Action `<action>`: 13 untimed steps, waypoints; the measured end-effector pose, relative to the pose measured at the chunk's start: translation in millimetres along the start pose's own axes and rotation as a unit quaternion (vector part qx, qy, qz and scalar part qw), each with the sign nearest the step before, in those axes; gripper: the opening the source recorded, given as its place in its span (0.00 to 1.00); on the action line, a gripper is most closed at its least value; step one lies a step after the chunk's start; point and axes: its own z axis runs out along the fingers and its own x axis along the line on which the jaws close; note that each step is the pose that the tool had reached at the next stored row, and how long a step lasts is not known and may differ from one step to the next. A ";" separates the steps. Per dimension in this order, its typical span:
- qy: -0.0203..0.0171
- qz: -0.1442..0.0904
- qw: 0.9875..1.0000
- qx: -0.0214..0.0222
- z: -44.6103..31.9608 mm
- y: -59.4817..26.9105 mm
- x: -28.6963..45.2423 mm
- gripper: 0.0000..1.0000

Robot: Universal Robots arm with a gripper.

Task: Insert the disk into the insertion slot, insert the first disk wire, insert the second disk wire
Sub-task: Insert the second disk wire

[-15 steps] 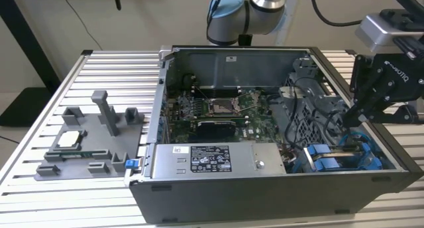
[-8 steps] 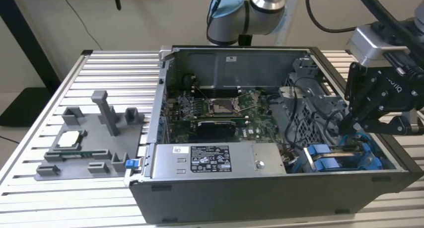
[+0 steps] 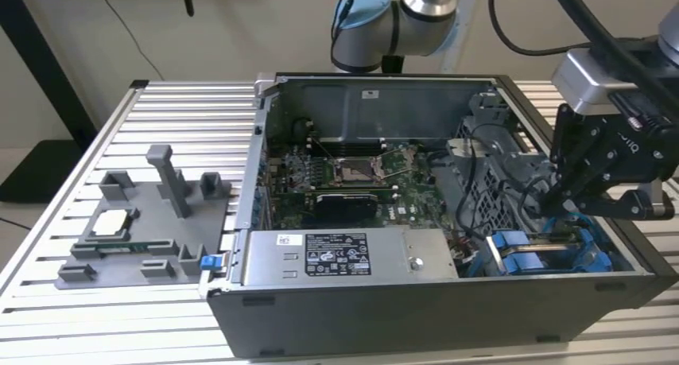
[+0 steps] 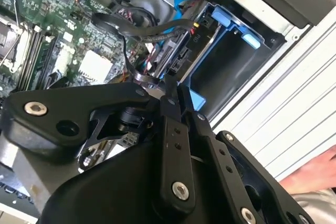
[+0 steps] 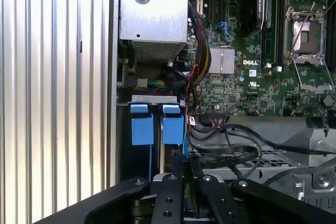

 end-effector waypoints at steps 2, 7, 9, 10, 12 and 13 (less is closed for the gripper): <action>-0.006 -0.001 1.000 0.002 1.8 -0.1 0.2 0.00; -0.019 -0.002 1.000 0.009 5.8 -0.2 0.8 0.00; -0.020 -0.004 1.000 0.018 6.7 0.1 1.1 0.00; -0.021 -0.004 0.999 0.024 7.0 0.5 1.4 0.00; -0.021 -0.006 0.999 0.035 8.0 1.7 2.5 0.00; -0.021 -0.007 0.999 0.039 8.8 2.1 3.0 0.00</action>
